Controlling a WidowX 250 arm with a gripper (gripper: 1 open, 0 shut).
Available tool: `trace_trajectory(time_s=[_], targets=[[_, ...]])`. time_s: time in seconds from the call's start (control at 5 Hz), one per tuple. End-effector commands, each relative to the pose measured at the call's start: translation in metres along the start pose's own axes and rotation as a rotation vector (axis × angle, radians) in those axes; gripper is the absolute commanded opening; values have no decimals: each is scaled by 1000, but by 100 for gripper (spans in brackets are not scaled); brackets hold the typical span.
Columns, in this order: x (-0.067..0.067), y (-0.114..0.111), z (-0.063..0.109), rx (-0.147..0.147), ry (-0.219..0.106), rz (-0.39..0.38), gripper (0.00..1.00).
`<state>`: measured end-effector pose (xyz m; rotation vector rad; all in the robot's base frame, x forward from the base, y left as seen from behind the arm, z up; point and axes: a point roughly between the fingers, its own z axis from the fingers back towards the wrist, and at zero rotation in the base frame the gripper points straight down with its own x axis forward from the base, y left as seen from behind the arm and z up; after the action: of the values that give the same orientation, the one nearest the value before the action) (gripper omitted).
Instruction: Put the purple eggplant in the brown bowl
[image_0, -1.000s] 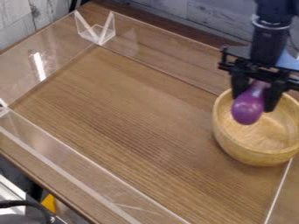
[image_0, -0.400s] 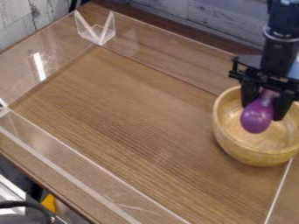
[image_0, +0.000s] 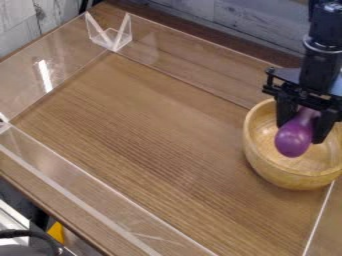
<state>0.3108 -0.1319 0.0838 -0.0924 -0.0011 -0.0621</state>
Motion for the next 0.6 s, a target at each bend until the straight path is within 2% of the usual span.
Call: trace_trajectory(time_s=[0.0,0.2,0.4], targets=[[6,-4,18,-16,-46,-22,0],[4,-2,17,-14,-35,-30,0],[6,-3,7,-11,-26,-23,0]])
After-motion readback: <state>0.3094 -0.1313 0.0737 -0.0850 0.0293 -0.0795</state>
